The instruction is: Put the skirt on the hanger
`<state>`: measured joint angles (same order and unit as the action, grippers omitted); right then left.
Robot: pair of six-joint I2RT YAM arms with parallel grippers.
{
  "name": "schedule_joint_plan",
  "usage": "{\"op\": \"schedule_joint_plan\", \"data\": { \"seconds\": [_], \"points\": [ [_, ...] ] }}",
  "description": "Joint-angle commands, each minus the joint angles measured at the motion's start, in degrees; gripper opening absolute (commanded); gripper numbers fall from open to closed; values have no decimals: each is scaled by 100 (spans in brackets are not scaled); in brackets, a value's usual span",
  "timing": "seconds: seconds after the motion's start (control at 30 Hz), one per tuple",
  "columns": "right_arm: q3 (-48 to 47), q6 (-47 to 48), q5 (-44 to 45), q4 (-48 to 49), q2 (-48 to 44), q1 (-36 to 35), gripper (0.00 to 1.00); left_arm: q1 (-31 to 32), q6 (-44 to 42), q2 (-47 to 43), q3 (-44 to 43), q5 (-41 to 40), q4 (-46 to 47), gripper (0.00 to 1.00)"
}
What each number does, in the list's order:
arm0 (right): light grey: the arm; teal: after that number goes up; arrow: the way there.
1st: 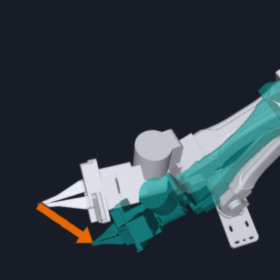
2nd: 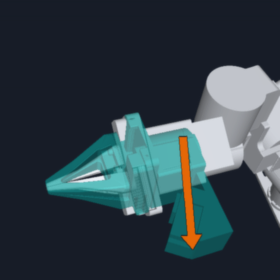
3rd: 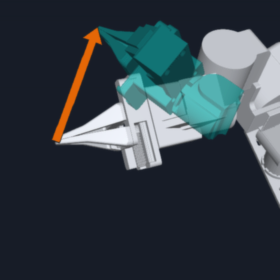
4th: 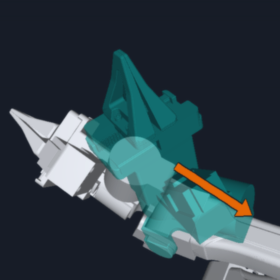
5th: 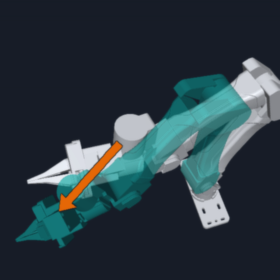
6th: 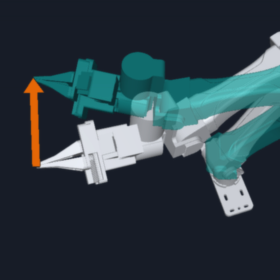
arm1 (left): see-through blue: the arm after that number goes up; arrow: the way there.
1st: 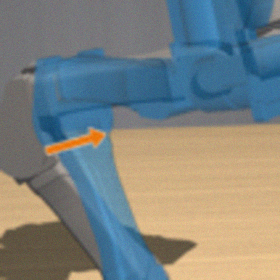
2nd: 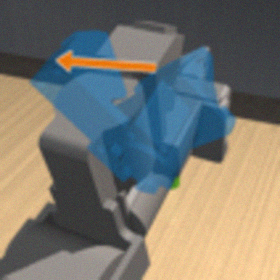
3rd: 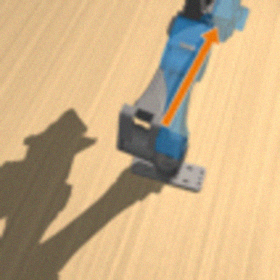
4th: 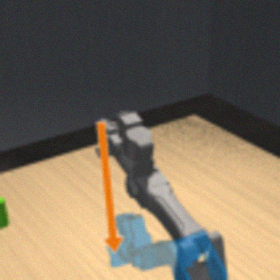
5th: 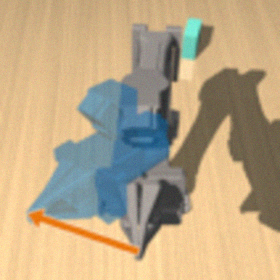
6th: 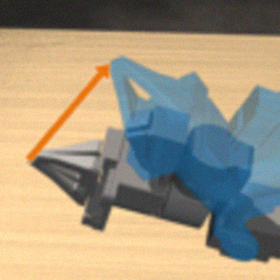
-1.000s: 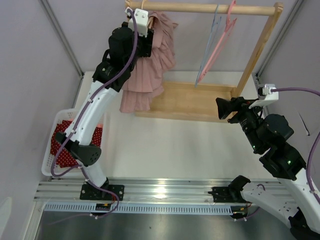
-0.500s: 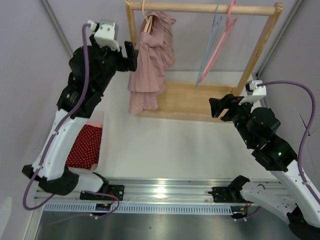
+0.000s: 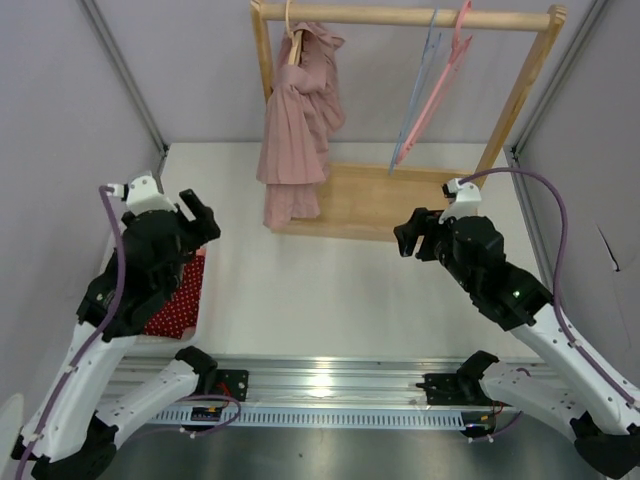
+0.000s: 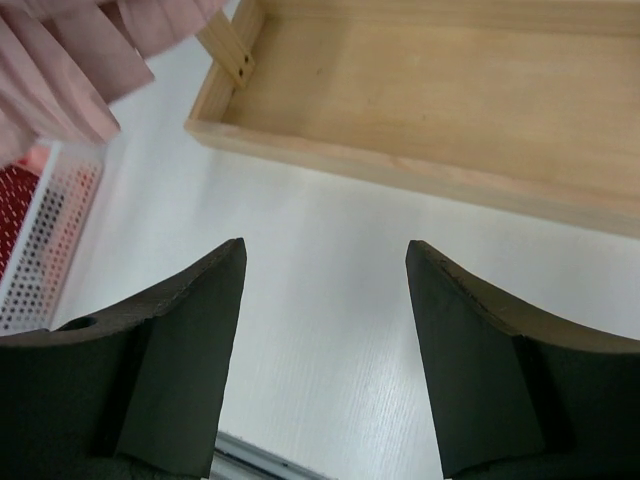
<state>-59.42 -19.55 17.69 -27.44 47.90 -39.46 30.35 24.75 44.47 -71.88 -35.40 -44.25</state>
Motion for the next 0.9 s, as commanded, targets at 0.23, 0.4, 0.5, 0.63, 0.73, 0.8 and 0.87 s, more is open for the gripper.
{"op": "schedule_joint_plan", "data": {
  "seconds": [0.23, 0.4, 0.5, 0.63, 0.73, 0.8, 0.87],
  "points": [
    [668, -251, -890, 362, 185, 26, 70, -2322, 2375, 571, 1904, -556, -990, 89],
    [800, -207, -1092, 389, 193, 26, 70, -3605, 2674, 1116, 2423, 190, -322, 90],
    [905, -216, -1154, 406, 132, 26, 70, -4026, 2772, 1651, 2670, 585, 160, 88],
    [994, -172, -1084, 380, 18, 26, 70, -4090, 2886, 2329, 2671, 710, 408, 85],
    [1002, -128, -1005, 345, -70, 35, 70, -4089, 2921, 2610, 2670, 727, 522, 79],
    [1002, -128, -1005, 362, -96, 35, 70, -4090, 2912, 2724, 2679, 771, 584, 62],
    [1002, -128, -1022, 362, -140, 35, 70, -4098, 2869, 2751, 2679, 815, 628, 35]
  ]
}}
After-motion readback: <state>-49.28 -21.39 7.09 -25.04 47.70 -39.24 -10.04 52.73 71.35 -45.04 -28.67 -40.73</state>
